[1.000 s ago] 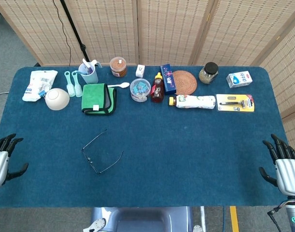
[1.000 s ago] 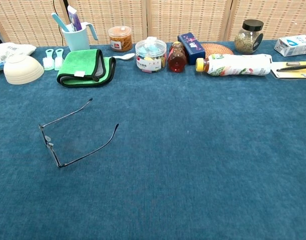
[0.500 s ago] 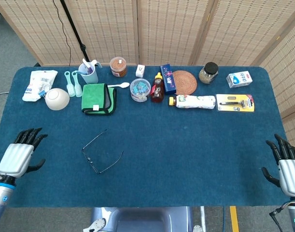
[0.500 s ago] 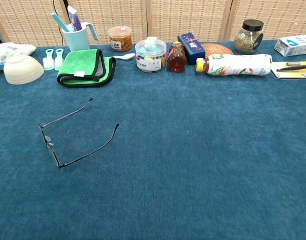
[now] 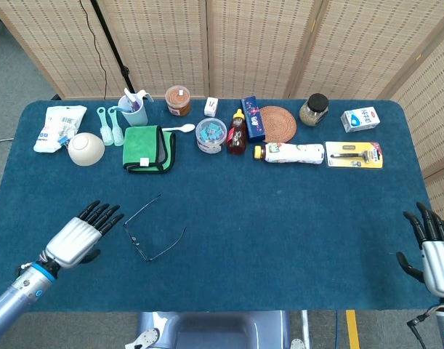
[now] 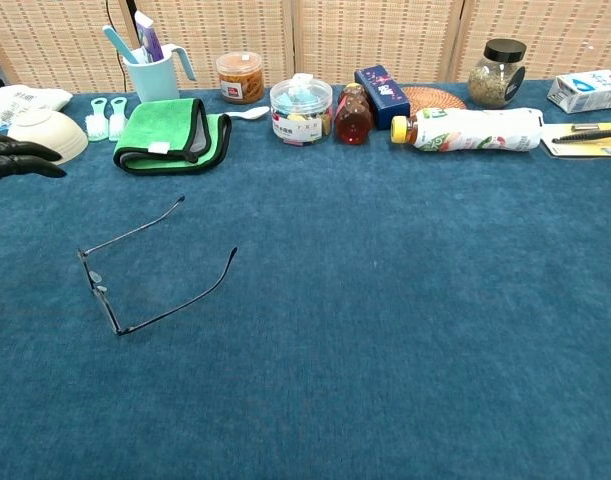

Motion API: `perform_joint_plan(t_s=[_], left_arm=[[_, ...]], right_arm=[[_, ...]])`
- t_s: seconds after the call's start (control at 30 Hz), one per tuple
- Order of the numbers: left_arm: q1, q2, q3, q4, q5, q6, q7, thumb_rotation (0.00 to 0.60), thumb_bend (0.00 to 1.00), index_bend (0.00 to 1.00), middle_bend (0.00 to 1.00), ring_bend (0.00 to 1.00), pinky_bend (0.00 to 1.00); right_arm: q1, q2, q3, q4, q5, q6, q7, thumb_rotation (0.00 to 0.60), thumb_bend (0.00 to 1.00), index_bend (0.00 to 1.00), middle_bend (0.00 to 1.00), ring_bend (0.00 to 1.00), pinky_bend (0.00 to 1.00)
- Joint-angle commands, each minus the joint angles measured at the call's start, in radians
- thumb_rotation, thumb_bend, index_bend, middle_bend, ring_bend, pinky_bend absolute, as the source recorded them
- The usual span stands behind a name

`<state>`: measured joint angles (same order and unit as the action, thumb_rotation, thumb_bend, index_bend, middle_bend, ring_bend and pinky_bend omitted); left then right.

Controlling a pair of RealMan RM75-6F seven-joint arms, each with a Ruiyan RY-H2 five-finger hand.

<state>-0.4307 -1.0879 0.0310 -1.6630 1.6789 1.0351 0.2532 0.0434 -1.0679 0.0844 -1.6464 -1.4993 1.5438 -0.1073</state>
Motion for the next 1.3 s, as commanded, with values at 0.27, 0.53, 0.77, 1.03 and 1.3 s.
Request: perform_joint_plan(t_s=[0.27, 0.53, 0.77, 1.03, 1.3], left_arm=[[-0.067, -0.089, 0.006, 0.041, 0.013, -0.081, 0.040, 0.564, 0.26, 0.00, 0.00, 0.00, 0.00], [-0.108, -0.169, -0.007, 0.068, -0.013, -0.121, 0.086, 0.561, 0.26, 0.00, 0.00, 0.00, 0.00], [-0.146, -0.254, -0.030, 0.111, -0.044, -0.144, 0.110, 0.561, 0.26, 0.00, 0.00, 0.00, 0.00], [-0.199, -0.342, -0.061, 0.134, -0.109, -0.196, 0.154, 0.564, 0.26, 0.00, 0.00, 0.00, 0.00], [-0.240, -0.433, -0.119, 0.160, -0.201, -0.200, 0.222, 0.564, 0.26, 0.00, 0.00, 0.00, 0.00]], right_arm=[[-0.009, 0.008, 0.001, 0.000, 0.008, 0.007, 0.001, 0.600, 0.30, 0.15, 0.03, 0.11, 0.17], [-0.015, 0.014, 0.002, 0.004, 0.013, 0.013, 0.010, 0.600, 0.30, 0.15, 0.03, 0.11, 0.17], [-0.021, 0.017, 0.003, 0.010, 0.020, 0.017, 0.016, 0.600, 0.30, 0.15, 0.03, 0.11, 0.17], [-0.030, 0.022, 0.005, 0.016, 0.028, 0.022, 0.023, 0.600, 0.30, 0.15, 0.03, 0.11, 0.17], [-0.041, 0.026, 0.005, 0.022, 0.037, 0.031, 0.031, 0.600, 0.30, 0.15, 0.03, 0.11, 0.17]])
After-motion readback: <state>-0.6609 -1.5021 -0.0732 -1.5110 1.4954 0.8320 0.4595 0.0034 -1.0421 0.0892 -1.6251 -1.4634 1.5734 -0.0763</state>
